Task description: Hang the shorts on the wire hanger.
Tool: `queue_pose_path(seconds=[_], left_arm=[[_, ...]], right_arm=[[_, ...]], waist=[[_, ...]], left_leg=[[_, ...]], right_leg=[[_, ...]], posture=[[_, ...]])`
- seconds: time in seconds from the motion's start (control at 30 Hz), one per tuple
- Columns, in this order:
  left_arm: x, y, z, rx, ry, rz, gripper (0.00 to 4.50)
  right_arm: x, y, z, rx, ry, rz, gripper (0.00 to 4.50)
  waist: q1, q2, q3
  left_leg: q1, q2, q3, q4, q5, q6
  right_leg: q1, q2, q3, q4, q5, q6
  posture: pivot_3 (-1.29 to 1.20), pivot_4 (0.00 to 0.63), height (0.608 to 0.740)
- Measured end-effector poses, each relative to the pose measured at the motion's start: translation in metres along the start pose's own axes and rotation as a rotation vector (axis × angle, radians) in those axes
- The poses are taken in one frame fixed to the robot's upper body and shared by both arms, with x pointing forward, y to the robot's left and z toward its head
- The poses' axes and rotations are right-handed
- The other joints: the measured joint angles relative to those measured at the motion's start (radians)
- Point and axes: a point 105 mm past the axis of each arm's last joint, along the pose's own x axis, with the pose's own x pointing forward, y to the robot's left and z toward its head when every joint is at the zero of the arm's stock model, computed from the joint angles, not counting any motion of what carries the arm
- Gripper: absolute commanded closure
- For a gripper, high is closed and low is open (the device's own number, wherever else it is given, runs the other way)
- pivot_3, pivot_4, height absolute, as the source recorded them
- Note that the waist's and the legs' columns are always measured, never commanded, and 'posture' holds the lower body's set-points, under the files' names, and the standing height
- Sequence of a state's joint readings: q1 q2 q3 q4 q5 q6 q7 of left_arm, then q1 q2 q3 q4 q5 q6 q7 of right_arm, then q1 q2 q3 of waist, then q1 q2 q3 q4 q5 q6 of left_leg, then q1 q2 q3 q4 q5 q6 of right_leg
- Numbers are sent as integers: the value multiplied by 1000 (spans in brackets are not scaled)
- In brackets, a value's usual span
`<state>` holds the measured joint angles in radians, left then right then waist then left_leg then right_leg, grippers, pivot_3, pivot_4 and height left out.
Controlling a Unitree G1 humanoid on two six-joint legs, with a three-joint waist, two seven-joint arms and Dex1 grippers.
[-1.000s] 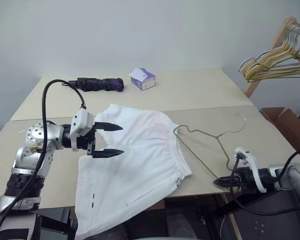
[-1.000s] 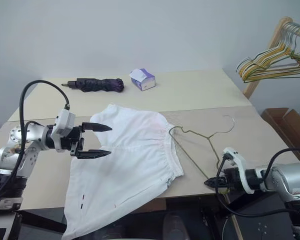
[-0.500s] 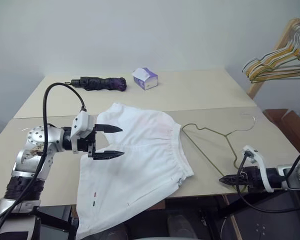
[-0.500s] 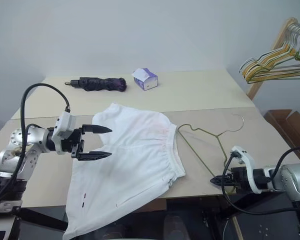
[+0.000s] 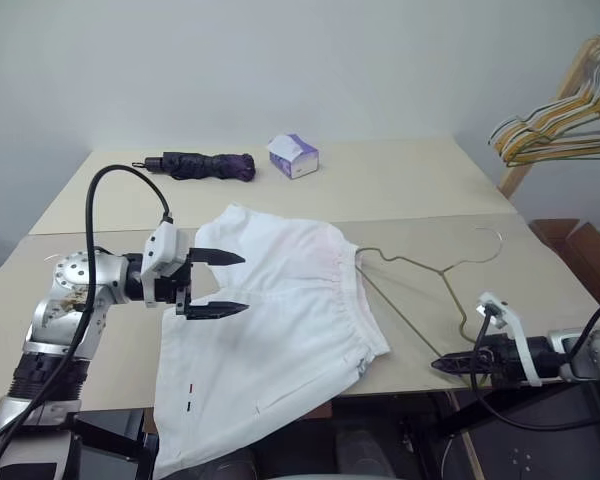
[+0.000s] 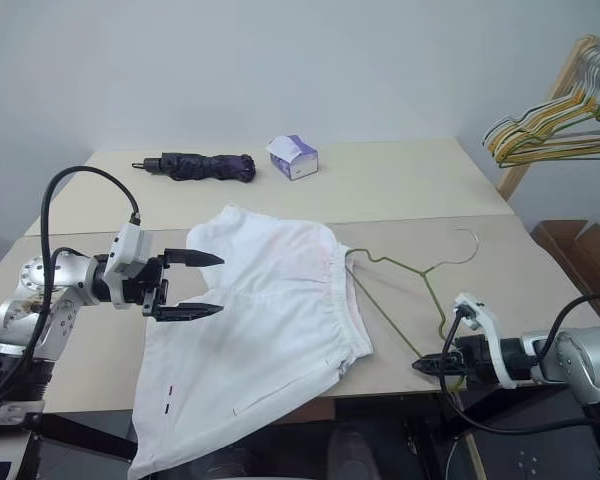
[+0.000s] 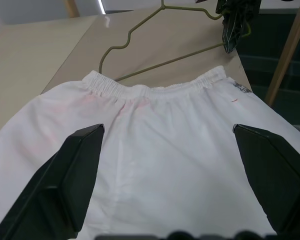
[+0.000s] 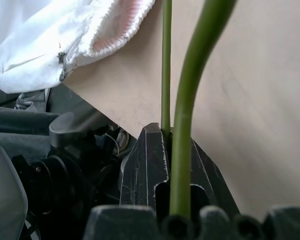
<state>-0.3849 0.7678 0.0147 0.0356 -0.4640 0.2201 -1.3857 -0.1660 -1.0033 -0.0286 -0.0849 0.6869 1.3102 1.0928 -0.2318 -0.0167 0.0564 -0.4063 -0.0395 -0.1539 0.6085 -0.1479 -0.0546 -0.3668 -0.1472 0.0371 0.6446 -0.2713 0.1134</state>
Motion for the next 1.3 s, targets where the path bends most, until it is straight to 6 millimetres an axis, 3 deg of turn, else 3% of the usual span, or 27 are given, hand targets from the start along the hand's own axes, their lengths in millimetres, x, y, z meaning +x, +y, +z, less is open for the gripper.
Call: queue_pose_path(seconds=[0.2,0.43,0.77,1.03,1.3], left_arm=[[-2,1,-1,6,16,6,32],[-4,-1,-4,-4,23,17,32],[-4,0,-4,3,26,41,32],[-4,2,-2,14,31,45,32],[-4,4,2,29,30,47,32]], right_arm=[[18,-9,12,-1,37,1,4500],[15,-22,30,-2,11,-28,4500],[24,-8,32,-83,118,108,4500],[32,-29,55,-47,93,5,4500],[32,-27,69,-95,76,15,4500]], waist=[[1,0,0],[7,0,0],[18,1,0],[23,1,0],[25,1,0]], left_leg=[[0,0,0,0,0,0],[0,0,0,0,0,1],[0,0,0,0,0,0],[1,0,-1,-1,0,1],[1,-1,-2,0,1,1]], right_leg=[[0,0,0,0,0,-1],[-1,0,0,1,0,-1],[-1,0,0,1,0,0],[-1,1,0,2,1,0],[0,1,0,2,1,0]], posture=[[-199,0,740],[-180,0,740],[-161,0,740],[-149,0,740],[-142,0,740]])
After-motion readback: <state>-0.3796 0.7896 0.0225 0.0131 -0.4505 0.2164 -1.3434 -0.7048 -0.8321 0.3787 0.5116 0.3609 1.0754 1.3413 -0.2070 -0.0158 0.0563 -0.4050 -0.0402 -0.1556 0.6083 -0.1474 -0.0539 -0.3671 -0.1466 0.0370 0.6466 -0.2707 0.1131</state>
